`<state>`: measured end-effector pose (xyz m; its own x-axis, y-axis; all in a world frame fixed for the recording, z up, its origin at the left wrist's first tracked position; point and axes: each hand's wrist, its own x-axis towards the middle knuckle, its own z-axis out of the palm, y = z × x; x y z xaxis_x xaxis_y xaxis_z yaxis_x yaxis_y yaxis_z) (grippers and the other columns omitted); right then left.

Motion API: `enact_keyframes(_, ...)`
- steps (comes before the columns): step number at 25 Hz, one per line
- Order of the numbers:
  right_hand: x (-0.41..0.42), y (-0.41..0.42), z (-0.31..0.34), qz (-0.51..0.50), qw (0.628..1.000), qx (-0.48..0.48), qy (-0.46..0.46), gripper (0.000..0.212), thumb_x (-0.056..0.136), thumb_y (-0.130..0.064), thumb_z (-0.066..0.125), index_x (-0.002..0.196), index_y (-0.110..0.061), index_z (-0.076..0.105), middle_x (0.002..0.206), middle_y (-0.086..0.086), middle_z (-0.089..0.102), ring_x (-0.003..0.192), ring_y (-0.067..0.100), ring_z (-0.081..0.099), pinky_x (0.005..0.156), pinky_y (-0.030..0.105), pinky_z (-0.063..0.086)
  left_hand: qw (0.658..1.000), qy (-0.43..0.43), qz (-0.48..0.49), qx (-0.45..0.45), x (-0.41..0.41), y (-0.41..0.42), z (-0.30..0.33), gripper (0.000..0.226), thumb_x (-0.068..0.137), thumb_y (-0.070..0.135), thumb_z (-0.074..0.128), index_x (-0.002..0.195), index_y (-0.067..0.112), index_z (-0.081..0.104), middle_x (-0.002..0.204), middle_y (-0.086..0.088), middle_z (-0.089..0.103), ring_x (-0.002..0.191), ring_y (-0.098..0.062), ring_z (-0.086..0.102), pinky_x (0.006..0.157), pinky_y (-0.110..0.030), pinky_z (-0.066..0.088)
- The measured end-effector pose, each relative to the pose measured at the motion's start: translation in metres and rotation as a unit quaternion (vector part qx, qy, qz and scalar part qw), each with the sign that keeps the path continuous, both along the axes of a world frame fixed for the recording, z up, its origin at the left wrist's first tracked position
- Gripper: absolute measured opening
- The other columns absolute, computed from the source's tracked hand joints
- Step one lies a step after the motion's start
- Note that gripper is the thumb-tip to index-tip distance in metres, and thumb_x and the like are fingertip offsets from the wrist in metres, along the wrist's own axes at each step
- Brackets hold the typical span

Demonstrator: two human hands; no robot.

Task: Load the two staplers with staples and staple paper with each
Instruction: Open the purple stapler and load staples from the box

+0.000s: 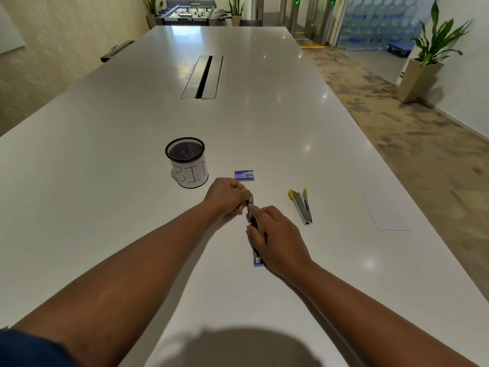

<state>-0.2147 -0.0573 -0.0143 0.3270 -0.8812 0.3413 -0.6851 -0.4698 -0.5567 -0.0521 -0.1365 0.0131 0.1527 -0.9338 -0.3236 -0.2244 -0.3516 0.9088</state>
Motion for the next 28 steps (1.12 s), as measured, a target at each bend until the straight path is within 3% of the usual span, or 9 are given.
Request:
enact_keyframes(3, 0.005, -0.004, 0.002, -0.006, 0.999, 0.028, 0.042, 0.035, 0.093, -0.041, 0.047, 0.114, -0.017, 0.063, 0.089, -0.002, 0.049, 0.080, 0.019, 0.051, 0.068, 0.035, 0.047, 0.999, 0.047, 0.004, 0.012, 0.002, 0.000, -0.004, 0.006, 0.080, 0.003, 0.065, 0.076, 0.006, 0.070, 0.061, -0.014, 0.064, 0.043, -0.017, 0.050, 0.055, -0.029, 0.050)
enact_keyframes(9, 0.004, -0.007, -0.002, -0.011, 0.998, 0.043, 0.041, 0.048, 0.085, -0.052, 0.048, 0.112, -0.015, 0.064, 0.083, -0.003, 0.046, 0.077, 0.016, 0.048, 0.066, 0.035, 0.046, 0.998, 0.046, -0.016, -0.027, 0.004, 0.004, -0.010, 0.006, 0.084, 0.003, 0.065, 0.082, 0.003, 0.070, 0.060, -0.012, 0.062, 0.047, -0.016, 0.053, 0.059, -0.031, 0.050)
enact_keyframes(13, 0.004, -0.010, -0.002, -0.009, 0.998, 0.043, 0.048, 0.039, 0.083, -0.051, 0.048, 0.102, -0.019, 0.061, 0.078, -0.005, 0.045, 0.071, 0.013, 0.045, 0.060, 0.032, 0.037, 0.994, 0.002, -0.073, -0.084, 0.012, 0.010, -0.013, 0.007, 0.082, 0.008, 0.076, 0.087, 0.005, 0.073, 0.066, -0.003, 0.070, 0.057, -0.010, 0.063, 0.057, -0.018, 0.051)
enact_keyframes(15, 0.004, -0.009, 0.000, -0.010, 0.998, 0.043, 0.048, 0.041, 0.082, -0.052, 0.050, 0.109, -0.022, 0.059, 0.075, -0.007, 0.049, 0.070, 0.013, 0.047, 0.061, 0.032, 0.037, 0.991, -0.025, -0.075, -0.104, 0.013, 0.012, -0.014, 0.009, 0.079, 0.006, 0.078, 0.087, 0.010, 0.074, 0.072, -0.005, 0.071, 0.062, -0.007, 0.066, 0.061, -0.016, 0.052)
enact_keyframes(19, 0.010, -0.011, 0.007, -0.034, 0.995, 0.070, 0.068, 0.071, 0.084, -0.054, 0.058, 0.146, -0.031, 0.034, 0.067, -0.010, 0.054, 0.065, 0.014, 0.055, 0.057, 0.031, 0.038, 0.993, 0.056, -0.057, -0.090, 0.008, 0.012, -0.015, 0.010, 0.080, -0.007, 0.073, 0.085, 0.002, 0.071, 0.066, -0.010, 0.061, 0.059, -0.017, 0.058, 0.064, -0.028, 0.052)
enact_keyframes(22, 0.014, -0.014, 0.012, -0.053, 0.991, 0.094, 0.081, 0.074, 0.083, -0.037, 0.056, 0.152, -0.028, 0.031, 0.067, -0.008, 0.054, 0.064, 0.019, 0.055, 0.052, 0.031, 0.033, 0.994, 0.023, -0.047, -0.096, 0.008, 0.011, -0.018, 0.008, 0.078, 0.002, 0.076, 0.082, 0.008, 0.073, 0.062, -0.001, 0.066, 0.062, -0.018, 0.061, 0.066, -0.032, 0.053)
enact_keyframes(25, 0.012, -0.010, 0.011, -0.076, 0.990, 0.115, 0.002, 0.075, 0.077, -0.033, 0.054, 0.148, -0.033, 0.033, 0.059, -0.008, 0.054, 0.058, 0.012, 0.056, 0.050, 0.028, 0.032, 0.993, -0.026, -0.047, -0.101, 0.006, 0.013, -0.021, 0.017, 0.082, 0.022, 0.077, 0.095, 0.015, 0.071, 0.074, -0.001, 0.068, 0.074, -0.018, 0.063, 0.077, -0.038, 0.057)
enact_keyframes(28, 0.008, -0.009, 0.005, -0.082, 0.987, 0.107, -0.093, 0.072, 0.076, -0.032, 0.059, 0.144, -0.038, 0.037, 0.056, -0.011, 0.054, 0.057, 0.007, 0.056, 0.053, 0.024, 0.035, 0.994, 0.080, -0.038, -0.067, 0.000, 0.020, -0.018, 0.031, 0.082, 0.026, 0.070, 0.099, 0.000, 0.069, 0.077, -0.013, 0.063, 0.079, -0.027, 0.058, 0.085, -0.046, 0.053)
